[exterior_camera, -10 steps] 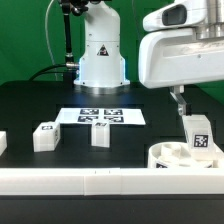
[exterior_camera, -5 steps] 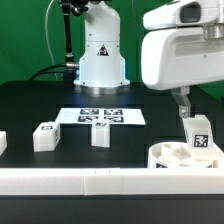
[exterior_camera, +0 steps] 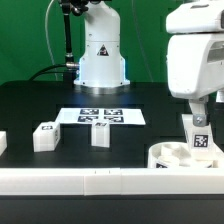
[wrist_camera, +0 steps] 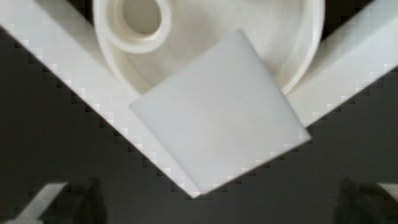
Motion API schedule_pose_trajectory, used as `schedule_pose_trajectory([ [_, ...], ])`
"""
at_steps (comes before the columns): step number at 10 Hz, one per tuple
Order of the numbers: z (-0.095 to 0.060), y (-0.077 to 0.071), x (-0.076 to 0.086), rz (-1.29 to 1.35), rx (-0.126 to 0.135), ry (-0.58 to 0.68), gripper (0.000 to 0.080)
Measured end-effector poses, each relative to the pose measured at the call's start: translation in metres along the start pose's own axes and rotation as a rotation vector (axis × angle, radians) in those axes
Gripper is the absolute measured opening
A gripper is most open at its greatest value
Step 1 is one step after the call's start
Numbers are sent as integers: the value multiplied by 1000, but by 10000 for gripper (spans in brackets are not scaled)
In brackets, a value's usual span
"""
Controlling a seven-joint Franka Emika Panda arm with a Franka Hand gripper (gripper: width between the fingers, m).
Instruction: Assemble stool
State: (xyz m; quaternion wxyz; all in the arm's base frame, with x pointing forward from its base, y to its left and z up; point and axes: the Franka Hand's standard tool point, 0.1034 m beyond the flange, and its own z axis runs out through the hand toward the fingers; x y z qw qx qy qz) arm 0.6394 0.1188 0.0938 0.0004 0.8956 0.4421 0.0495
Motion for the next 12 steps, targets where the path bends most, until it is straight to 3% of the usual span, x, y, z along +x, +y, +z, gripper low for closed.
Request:
schedule_pose_trajectory([
  [2,0,2,-2,-137,-9,-11,649],
  [3,2,1,-1,-194,-26,-17,649],
  [7,6,-3,-2,-428,-40,-53,649],
  [9,10,-8,-1,-526,-66,-63,649],
  [12,12,-5,-6,-667,-64,-77,649],
])
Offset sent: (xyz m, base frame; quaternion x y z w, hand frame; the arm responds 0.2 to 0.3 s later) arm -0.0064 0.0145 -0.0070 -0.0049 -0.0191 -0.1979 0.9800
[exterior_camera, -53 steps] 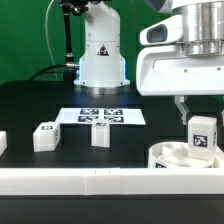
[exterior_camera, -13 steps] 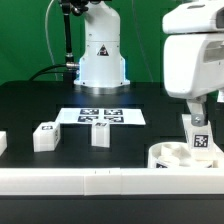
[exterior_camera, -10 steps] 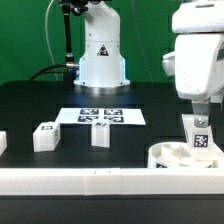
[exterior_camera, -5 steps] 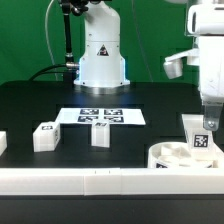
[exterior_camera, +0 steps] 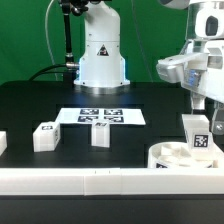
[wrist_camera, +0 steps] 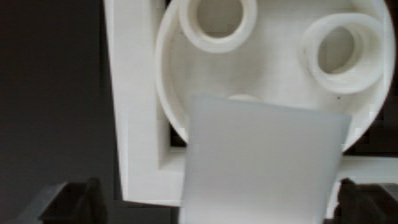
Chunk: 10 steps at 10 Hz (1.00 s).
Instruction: Assemble stool
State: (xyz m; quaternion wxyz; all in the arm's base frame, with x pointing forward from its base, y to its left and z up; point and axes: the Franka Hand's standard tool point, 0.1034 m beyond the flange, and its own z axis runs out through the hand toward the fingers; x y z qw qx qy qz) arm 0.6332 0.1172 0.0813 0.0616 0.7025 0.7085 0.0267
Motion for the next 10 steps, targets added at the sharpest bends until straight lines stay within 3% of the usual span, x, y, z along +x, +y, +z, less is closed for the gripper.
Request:
schedule_pose_trajectory([
  [1,1,0,0,-1,-2,1,649],
  [3,2,-1,-2,5,3,-1,397],
  [4,1,-1,-3,5,3,-2,397],
  [5,1,-1,-3,24,3,-1,347],
  [8,1,-1,-3,85,3,-1,347],
  [10,1,-2,-3,303,12,-4,347],
])
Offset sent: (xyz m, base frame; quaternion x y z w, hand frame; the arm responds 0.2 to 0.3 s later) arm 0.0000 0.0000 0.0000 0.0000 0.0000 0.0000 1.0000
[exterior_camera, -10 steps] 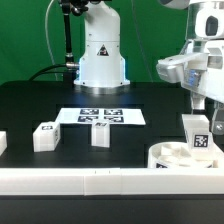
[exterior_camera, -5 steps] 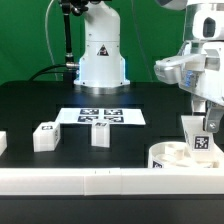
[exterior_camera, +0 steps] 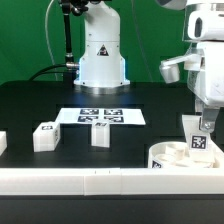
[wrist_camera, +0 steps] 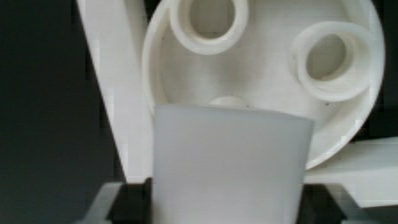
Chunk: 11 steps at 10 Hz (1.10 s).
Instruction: Assemble stool
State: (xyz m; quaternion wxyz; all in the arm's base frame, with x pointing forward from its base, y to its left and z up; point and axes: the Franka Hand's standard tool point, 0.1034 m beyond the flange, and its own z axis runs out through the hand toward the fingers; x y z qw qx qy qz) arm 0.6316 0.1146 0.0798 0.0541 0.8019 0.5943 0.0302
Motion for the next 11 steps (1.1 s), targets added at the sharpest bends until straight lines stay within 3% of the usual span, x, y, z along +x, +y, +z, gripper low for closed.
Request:
schedule_pose_trajectory([
  [3,0,-2,3,372,2,1,347],
  [11,0,-2,3,886,3,8,347],
])
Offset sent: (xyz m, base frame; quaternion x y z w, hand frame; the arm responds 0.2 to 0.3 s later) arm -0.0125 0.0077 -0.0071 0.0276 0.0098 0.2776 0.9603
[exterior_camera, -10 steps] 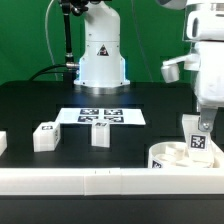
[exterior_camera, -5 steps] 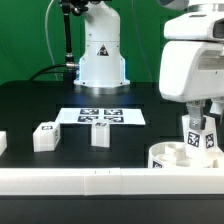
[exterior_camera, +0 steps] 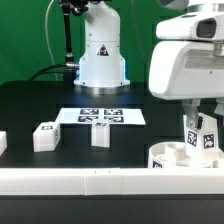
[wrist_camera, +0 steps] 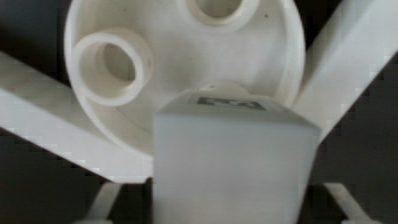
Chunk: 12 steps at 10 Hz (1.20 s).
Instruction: Assemble stool
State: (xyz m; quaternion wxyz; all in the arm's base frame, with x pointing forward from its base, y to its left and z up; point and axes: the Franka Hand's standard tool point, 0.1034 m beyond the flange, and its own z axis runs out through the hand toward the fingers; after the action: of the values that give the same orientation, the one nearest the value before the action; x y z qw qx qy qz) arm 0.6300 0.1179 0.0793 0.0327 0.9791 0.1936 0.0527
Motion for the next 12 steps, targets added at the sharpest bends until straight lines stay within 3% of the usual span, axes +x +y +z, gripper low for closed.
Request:
schedule_pose_trajectory([
  [5,0,-8,-1,534,36,18,346],
  [8,1,-3,-3,864,49,17,346],
  [12,1,-2,-3,1100,74,4,346],
])
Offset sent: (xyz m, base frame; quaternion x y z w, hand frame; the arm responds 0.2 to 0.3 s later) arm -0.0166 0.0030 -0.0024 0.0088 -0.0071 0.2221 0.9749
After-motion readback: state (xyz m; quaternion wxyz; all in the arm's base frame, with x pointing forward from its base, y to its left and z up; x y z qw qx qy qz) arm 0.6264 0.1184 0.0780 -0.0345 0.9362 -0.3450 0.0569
